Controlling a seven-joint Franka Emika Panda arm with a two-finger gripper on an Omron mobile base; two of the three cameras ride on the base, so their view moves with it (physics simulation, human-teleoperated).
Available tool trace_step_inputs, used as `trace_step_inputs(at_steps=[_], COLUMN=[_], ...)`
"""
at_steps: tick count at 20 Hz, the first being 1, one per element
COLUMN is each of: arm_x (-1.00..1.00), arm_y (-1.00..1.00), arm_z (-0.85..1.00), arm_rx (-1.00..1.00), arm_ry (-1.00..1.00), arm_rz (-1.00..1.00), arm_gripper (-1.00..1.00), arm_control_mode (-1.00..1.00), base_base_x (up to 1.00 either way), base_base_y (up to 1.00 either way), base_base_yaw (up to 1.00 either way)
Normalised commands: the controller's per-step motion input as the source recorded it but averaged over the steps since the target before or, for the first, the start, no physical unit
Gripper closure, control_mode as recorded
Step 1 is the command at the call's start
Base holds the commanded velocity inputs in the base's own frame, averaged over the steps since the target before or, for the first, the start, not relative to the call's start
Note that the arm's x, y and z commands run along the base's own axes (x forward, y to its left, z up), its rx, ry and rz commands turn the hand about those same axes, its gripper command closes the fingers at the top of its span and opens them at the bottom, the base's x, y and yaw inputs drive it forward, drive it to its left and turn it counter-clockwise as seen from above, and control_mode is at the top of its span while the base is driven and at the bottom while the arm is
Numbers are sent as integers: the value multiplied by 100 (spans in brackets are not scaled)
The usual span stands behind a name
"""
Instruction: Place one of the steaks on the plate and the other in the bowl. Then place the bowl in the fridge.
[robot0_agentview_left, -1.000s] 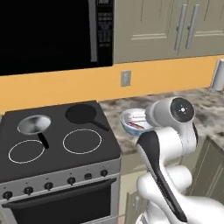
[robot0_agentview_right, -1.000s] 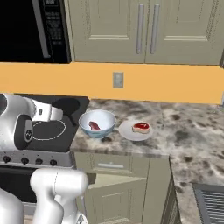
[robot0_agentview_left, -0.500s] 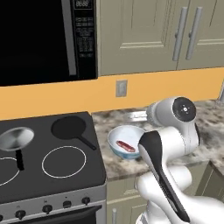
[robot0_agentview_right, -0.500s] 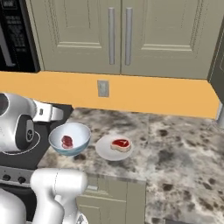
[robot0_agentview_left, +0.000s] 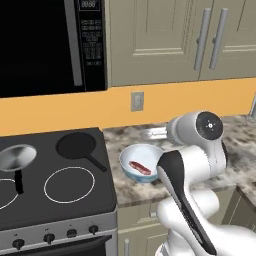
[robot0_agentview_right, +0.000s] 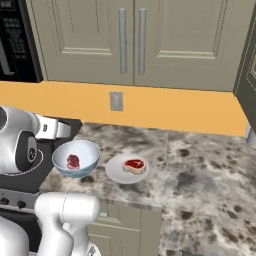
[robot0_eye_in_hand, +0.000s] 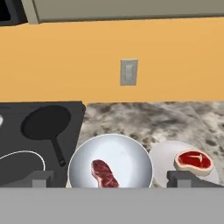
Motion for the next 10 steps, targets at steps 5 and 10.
trace_step_inputs(at_steps=[5, 10], arm_x=[1, 0], arm_y=[-7, -32], arm_z=[-3, -17], arm_rx=[10, 23], arm_ry=[4, 13], arm_rz=[-3, 0], arm_gripper=[-100, -100], arm_control_mode=[-100, -100], base_base_x=[7, 0], base_base_y=[-1, 0], base_base_yaw=[-13, 0])
